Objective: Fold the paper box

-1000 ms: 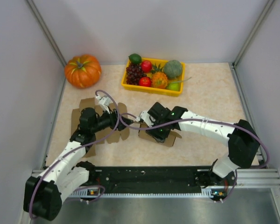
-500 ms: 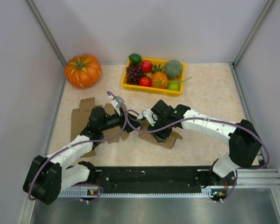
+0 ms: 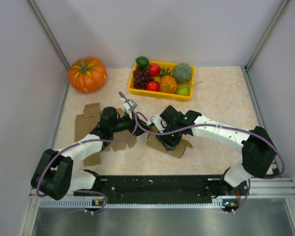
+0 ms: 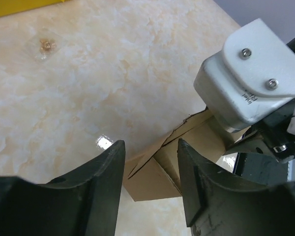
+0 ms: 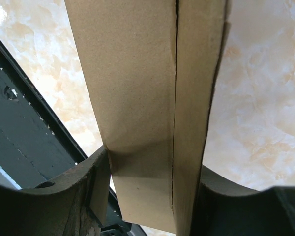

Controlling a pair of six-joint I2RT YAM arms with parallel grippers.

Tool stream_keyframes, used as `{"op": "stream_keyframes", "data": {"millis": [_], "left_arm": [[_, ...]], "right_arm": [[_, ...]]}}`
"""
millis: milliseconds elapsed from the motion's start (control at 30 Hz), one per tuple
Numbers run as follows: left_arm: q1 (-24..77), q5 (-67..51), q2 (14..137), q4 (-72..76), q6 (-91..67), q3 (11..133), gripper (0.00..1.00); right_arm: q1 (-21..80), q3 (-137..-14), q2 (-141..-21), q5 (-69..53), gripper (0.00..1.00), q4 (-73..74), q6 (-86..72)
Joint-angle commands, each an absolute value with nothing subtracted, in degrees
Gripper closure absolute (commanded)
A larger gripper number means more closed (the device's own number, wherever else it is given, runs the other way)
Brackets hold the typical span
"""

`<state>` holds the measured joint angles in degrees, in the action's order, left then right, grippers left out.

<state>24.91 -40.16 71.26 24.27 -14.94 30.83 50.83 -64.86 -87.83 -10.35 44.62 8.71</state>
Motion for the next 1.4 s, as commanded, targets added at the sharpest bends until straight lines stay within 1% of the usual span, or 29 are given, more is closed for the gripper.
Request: {"op": "stream_keyframes", "data": {"millis": [0, 100, 133, 200, 300, 333, 433, 600, 700, 833, 1100, 1167, 1267, 1367], "left_arm": [[25.3, -43.8, 72.2, 24.0, -13.6, 32.4, 0.58], [25.6, -41.6, 70.9, 21.9, -14.8, 33.5, 0.72], [25.8, -40.3, 70.6, 20.3, -15.2, 34.4, 0.79], [27.1, -38.5, 70.0, 18.5, -15.6, 35.5, 0.82], [30.0, -35.3, 69.7, 17.1, -17.8, 37.2, 0.91], [30.6, -34.0, 69.8, 16.6, -18.8, 38.0, 1.0], [32.1, -31.0, 69.8, 16.4, -21.1, 37.2, 1.0], [34.8, -27.2, 68.7, 21.2, -25.6, 34.1, 1.0], [35.2, -24.7, 69.1, 18.2, -29.2, 35.3, 1.0], [35.2, -25.1, 70.0, 12.9, -31.2, 40.4, 1.0], [35.5, -25.8, 70.1, 9.4, -35.1, 44.6, 1.0], [35.7, -26.3, 70.3, 9.7, -35.5, 44.5, 1.0], [35.9, -26.1, 70.1, 10.7, -38.1, 43.2, 1.0], [37.1, -23.7, 69.4, 11.7, -37.0, 41.8, 1.0]], "right_arm": [[50.9, -64.2, -87.0, -11.1, 0.72, 44.4, 8.2], [50.8, -64.2, -87.4, -10.5, 0.75, 44.4, 8.1], [50.9, -64.2, -87.8, -10.2, 0.76, 44.4, 8.0], [50.9, -64.2, -88.2, -9.8, 0.78, 44.2, 7.6], [50.9, -64.2, -89.2, -9.7, 0.78, 43.8, 6.9], [50.9, -64.1, -89.5, -9.2, 0.79, 43.4, 6.6], [50.9, -63.8, -89.6, -7.7, 0.79, 42.5, 5.4], [50.9, -65.1, -90.0, -8.5, 0.78, 42.0, 4.5], [50.9, -65.4, -90.4, -8.7, 0.78, 41.9, 4.5], [50.9, -65.0, -91.0, -8.6, 0.78, 41.7, 4.5], [50.9, -64.1, -91.1, -8.6, 0.77, 40.9, 4.2], [50.9, -64.1, -91.1, -8.8, 0.77, 40.5, 3.9], [50.9, -64.2, -91.2, -7.8, 0.73, 40.0, 2.9], [50.9, -63.9, -90.4, -9.0, 0.72, 38.6, 2.0]]}}
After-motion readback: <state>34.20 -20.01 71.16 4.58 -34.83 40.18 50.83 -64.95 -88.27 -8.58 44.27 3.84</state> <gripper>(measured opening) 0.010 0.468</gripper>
